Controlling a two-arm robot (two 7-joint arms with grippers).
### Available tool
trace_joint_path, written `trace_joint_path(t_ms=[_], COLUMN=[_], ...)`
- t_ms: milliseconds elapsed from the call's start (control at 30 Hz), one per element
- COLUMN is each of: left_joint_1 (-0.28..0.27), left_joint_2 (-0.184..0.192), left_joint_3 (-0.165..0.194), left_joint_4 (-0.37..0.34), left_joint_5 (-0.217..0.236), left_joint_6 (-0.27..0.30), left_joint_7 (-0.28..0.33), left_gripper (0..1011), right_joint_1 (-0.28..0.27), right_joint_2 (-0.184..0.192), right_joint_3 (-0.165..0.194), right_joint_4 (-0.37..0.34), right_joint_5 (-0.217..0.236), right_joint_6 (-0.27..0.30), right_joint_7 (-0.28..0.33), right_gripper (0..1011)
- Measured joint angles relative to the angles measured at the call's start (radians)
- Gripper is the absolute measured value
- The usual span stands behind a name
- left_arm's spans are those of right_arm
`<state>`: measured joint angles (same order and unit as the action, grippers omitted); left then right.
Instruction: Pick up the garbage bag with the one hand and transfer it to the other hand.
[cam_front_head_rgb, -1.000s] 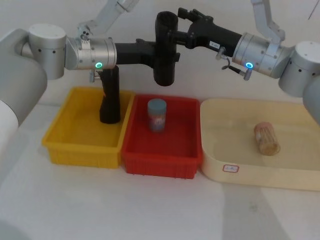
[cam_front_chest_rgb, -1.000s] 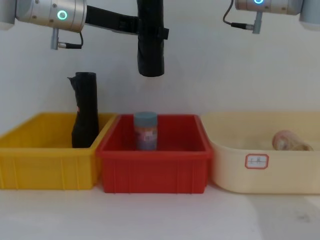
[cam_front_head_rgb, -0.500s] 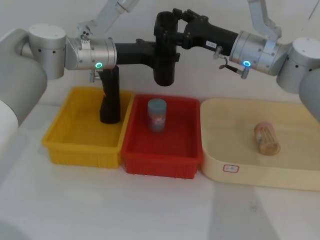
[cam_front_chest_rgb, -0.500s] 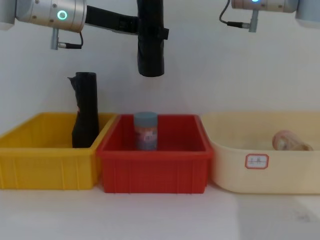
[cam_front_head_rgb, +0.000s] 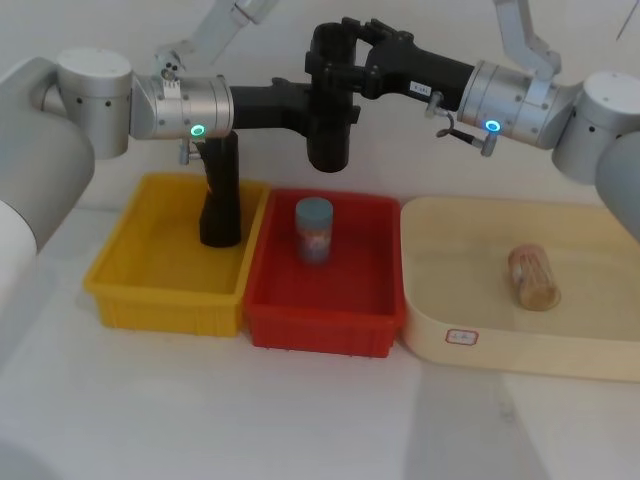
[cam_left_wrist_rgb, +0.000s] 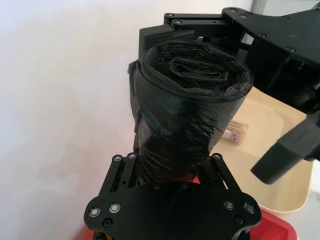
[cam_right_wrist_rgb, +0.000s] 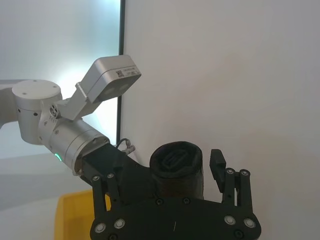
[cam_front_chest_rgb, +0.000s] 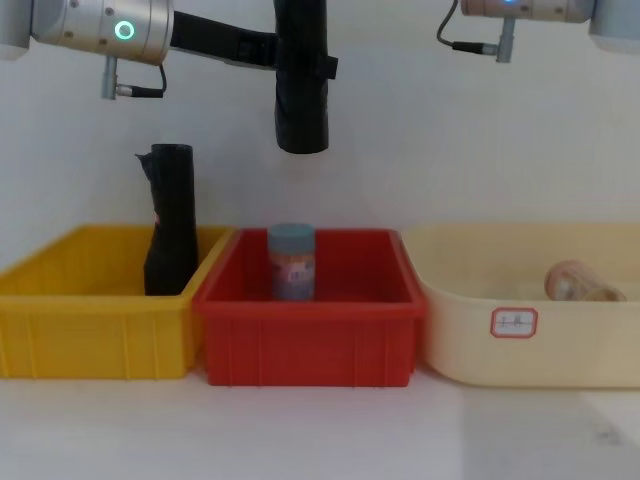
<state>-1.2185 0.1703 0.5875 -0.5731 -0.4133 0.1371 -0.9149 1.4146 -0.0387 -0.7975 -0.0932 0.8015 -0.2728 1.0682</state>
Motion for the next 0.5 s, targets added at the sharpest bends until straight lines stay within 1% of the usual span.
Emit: trace_joint_path(t_ms=[500], left_joint_1=[0.0], left_joint_2=[0.0], left_joint_3=[0.0], left_joint_4=[0.0], left_joint_5=[0.0], left_joint_6=[0.0], left_joint_7=[0.0], left_gripper=[471], right_joint_1=[0.008], right_joint_2=[-0.007], right_joint_3=[-0.007], right_joint_4=[0.018], right_joint_5=[0.007], right_joint_6=[-0.005], right_joint_7=[0.01], right_gripper=[1000])
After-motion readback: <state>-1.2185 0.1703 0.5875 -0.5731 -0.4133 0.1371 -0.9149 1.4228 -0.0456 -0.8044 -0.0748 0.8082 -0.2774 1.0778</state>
